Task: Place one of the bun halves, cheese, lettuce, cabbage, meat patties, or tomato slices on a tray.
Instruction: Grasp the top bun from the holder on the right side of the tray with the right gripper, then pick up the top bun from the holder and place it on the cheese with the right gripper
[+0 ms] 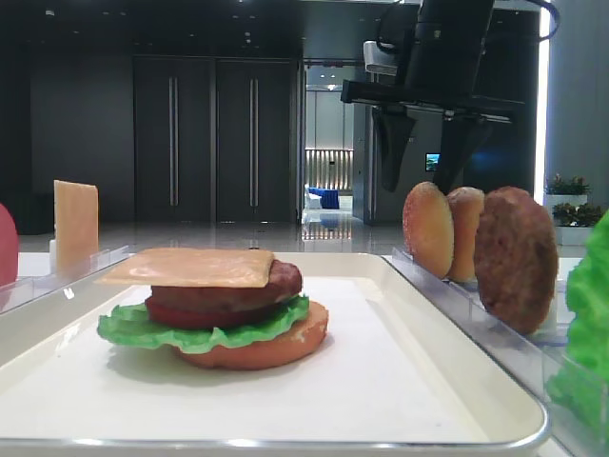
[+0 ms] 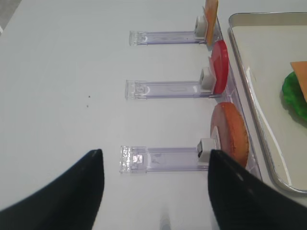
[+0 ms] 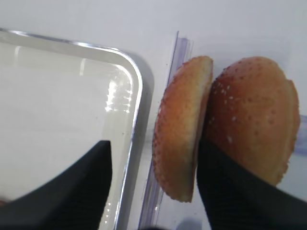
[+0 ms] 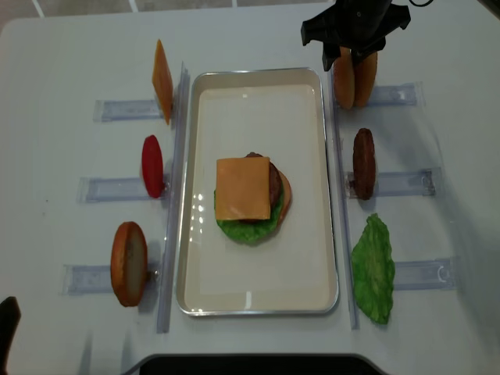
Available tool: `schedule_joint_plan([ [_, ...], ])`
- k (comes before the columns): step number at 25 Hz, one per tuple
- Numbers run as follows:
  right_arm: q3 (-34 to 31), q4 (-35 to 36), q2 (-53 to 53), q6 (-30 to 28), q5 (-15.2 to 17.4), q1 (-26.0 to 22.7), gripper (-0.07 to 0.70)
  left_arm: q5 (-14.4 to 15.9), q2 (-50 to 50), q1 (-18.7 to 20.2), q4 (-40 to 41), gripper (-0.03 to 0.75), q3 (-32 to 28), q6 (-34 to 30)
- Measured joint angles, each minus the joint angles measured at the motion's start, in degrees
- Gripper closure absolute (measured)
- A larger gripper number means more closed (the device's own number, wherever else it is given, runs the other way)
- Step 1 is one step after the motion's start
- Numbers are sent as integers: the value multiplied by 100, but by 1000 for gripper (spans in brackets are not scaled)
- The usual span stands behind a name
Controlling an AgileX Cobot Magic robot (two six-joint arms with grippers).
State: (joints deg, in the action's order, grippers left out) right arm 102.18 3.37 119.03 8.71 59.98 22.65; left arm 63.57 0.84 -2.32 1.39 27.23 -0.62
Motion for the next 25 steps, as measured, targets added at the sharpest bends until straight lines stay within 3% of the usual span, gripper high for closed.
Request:
schedule_joint_plan([
  [10,7,-171,248,-12,-121,0,258,0,0,0,0,199,0,0],
  [12,18,-262,322,42,-95,0,304,0,0,0,0,199,0,0],
  [14,37,-337,333,96,-29,0,414,0,0,0,0,199,0,0],
  [17,42,-427,315,118,42,34,426,0,0,0,0,199,0,0],
  [20,83,-427,238,125,212,35,426,0,0,0,0,199,0,0],
  [25,557,-299,117,125,877,79,426,0,0,0,0,199,0,0],
])
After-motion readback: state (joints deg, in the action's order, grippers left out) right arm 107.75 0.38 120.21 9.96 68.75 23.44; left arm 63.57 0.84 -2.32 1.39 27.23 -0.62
